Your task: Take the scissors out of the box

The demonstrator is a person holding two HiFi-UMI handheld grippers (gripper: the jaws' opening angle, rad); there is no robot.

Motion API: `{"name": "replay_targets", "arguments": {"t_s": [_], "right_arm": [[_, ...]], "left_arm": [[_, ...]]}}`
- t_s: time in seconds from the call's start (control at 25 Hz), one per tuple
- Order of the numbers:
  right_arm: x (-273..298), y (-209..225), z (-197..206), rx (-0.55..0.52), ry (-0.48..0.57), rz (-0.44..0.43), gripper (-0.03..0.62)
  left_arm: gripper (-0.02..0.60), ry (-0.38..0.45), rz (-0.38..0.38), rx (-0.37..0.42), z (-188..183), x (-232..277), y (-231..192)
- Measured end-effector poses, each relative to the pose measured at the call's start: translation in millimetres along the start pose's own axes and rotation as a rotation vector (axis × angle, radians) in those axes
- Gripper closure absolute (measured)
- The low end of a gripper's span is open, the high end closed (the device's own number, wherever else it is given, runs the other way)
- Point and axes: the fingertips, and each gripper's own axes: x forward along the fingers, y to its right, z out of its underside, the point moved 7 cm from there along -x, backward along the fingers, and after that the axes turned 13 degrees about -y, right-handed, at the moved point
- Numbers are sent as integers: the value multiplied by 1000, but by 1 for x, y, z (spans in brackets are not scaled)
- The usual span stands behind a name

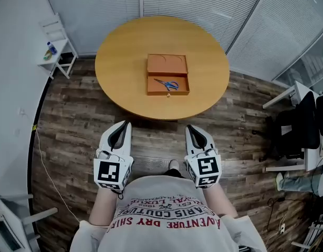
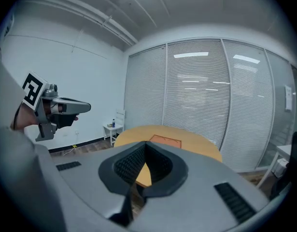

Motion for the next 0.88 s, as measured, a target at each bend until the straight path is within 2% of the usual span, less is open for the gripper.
{"name": "replay_targets", "arguments": {"t_s": [0.12,0.32,0.48,0.68,0.88], "right_arm": [[13,45,-7,-32,10,-32,586],[34,112,-9,-55,7,-61,586],[51,151,0,-44,-25,-78,586],[74,175,1,-9,-49,-104,586],[103,175,-13,-14,-48,-108,586]], "left_arm": [[571,5,-45,34,-21,30,24],[571,7,-63,-34,-38,84,53],[571,-14,-80,-40,-42,117,67],[572,-41,-96,-26,-50,140,69],[572,-46,-96,-33,-53,165,45]]}}
